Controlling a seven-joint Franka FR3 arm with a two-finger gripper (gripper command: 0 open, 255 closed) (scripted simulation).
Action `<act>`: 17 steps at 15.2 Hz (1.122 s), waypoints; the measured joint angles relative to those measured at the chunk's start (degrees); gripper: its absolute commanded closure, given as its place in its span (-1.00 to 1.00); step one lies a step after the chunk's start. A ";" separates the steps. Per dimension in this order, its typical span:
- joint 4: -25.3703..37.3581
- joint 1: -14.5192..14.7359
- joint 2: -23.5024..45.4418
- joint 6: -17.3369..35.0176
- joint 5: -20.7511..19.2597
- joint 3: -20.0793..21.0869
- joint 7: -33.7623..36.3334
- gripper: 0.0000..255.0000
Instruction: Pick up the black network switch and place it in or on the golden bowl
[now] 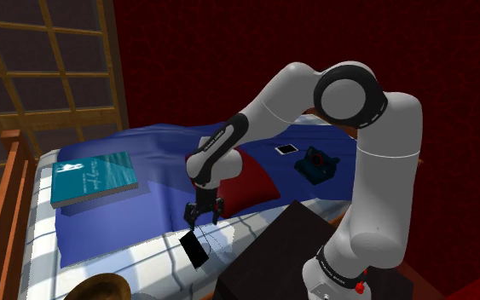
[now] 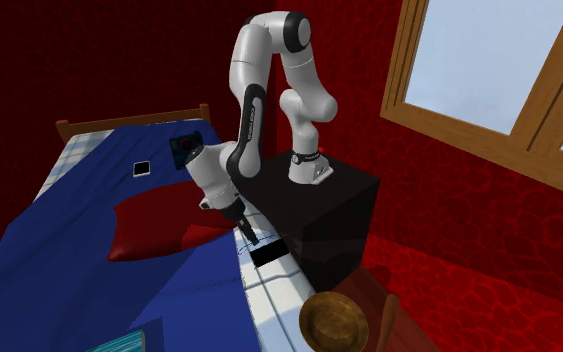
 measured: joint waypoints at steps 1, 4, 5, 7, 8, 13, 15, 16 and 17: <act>0.07 0.05 0.71 0.64 0.27 0.15 -0.21 -1.00; -0.13 0.27 1.94 2.13 0.96 0.60 -0.56 -1.00; -0.16 0.29 2.03 2.27 1.03 0.65 -0.59 -1.00; -0.15 0.30 2.14 2.38 1.07 0.68 -0.62 -1.00; -0.15 0.30 2.16 2.41 1.08 0.68 -0.62 -1.00; -0.14 0.30 2.17 2.42 1.09 0.69 -0.63 1.00; -0.15 0.30 2.17 2.42 1.09 0.68 -0.63 1.00; -0.15 0.30 2.17 2.42 1.09 0.68 -0.63 1.00; -0.15 0.30 2.17 2.42 1.09 0.68 -0.63 1.00</act>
